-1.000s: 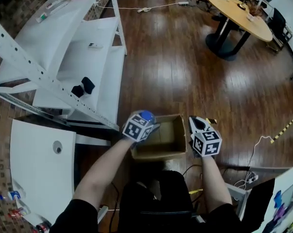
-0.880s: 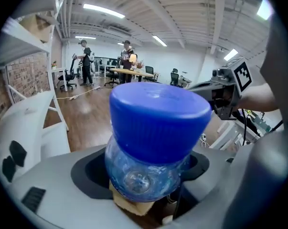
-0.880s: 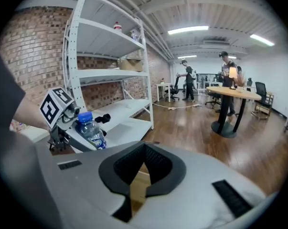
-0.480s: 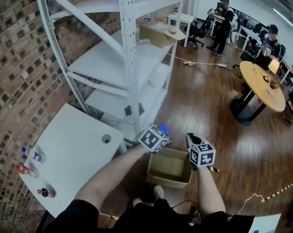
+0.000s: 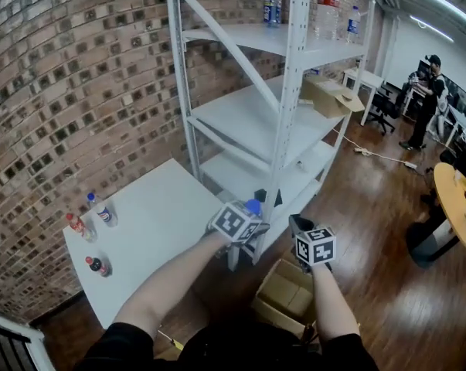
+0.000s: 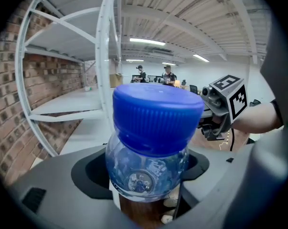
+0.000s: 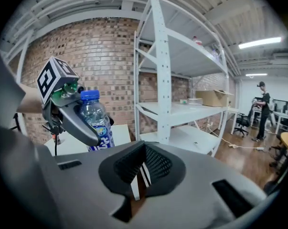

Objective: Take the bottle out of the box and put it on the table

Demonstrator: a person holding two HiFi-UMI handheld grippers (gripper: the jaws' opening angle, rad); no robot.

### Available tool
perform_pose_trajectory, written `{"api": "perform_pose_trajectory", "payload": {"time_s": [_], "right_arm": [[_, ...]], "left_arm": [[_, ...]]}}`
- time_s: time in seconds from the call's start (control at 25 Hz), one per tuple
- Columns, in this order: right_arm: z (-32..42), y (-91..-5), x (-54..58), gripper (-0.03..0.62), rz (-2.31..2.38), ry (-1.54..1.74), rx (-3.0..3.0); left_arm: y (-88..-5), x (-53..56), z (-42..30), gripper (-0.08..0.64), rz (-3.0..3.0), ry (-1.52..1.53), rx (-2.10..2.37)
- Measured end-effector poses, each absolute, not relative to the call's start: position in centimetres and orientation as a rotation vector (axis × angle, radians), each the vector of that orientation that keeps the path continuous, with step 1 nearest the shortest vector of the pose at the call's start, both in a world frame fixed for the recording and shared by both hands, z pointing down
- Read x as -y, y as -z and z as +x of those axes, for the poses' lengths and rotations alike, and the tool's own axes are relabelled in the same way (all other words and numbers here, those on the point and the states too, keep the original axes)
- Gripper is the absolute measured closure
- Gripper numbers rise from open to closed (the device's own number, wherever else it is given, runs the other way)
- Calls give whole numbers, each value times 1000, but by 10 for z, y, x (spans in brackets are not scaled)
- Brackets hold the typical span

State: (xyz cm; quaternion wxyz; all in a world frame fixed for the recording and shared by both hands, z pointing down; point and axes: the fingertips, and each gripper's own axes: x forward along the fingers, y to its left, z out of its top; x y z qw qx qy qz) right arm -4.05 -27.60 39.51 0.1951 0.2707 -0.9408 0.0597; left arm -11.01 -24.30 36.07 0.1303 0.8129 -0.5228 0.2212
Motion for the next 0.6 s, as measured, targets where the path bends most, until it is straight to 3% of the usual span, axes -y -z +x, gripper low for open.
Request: {"api": "perform_pose_trajectory", "payload": {"time_s": [0.6], "right_arm": [[-246, -374, 200, 591, 7, -66, 2773]], "left_arm": [[-369, 104, -301, 189, 1699, -448, 2107]]}}
